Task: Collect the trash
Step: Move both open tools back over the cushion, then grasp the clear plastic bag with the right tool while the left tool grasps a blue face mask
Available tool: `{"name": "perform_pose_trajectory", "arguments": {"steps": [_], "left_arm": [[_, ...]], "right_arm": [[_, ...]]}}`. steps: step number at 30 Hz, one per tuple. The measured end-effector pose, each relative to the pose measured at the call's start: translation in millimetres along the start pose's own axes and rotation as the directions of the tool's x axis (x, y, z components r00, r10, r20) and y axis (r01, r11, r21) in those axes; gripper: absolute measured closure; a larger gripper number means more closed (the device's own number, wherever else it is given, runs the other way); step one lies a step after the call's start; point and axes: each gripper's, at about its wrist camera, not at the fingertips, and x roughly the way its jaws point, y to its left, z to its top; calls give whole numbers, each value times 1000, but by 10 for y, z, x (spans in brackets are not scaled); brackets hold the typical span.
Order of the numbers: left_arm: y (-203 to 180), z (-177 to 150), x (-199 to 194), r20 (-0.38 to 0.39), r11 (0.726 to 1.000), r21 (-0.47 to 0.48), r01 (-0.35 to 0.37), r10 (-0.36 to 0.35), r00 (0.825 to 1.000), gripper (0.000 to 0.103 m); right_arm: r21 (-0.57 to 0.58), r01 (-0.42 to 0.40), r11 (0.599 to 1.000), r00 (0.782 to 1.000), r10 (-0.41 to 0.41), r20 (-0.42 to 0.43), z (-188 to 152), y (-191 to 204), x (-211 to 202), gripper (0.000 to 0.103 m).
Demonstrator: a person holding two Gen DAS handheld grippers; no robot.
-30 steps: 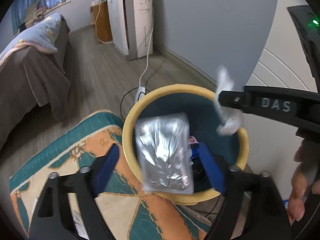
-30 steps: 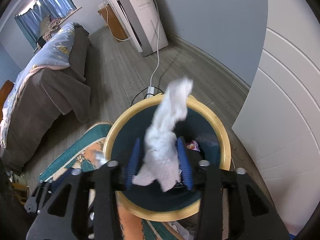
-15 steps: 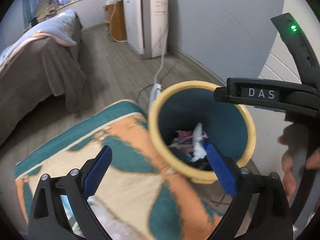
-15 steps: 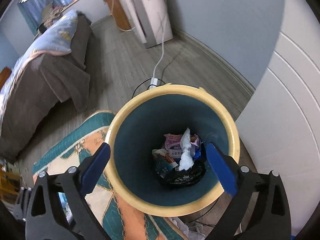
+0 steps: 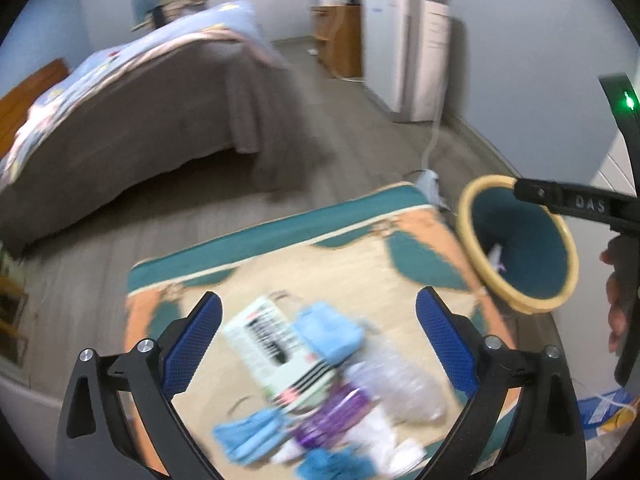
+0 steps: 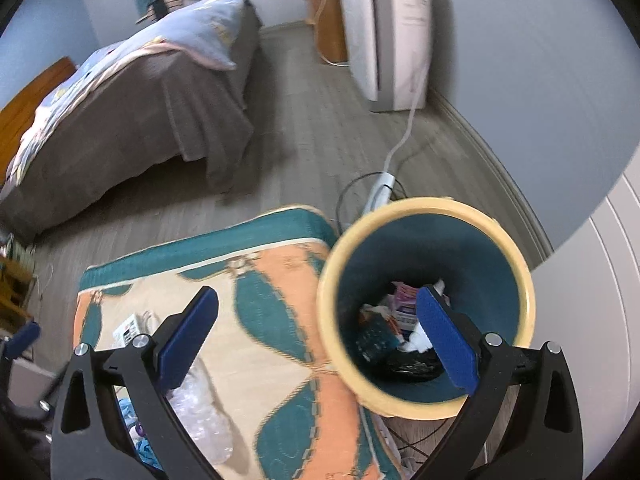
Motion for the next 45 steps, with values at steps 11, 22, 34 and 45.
{"name": "perform_pose_trajectory", "arguments": {"steps": [11, 22, 34, 45], "left_arm": [[802, -330, -148, 0, 988, -102, -115, 116, 993, 5], [1199, -448, 43, -52, 982, -153, -110, 104, 993, 5], [1395, -464, 60, -56, 966, -259, -3, -12, 998, 5], [1435, -630, 158, -116, 970, -244, -6, -23, 993, 5]], "right_arm": [[-153, -46, 987, 999, 42, -29, -136, 613, 53, 6], [-246, -94, 965, 979, 45, -197, -448, 1016, 437, 6], [-324, -73, 943, 943, -41, -331, -947, 1214, 832, 7], [-193, -211, 958, 877, 98, -470, -1112, 1318, 893, 75]]}}
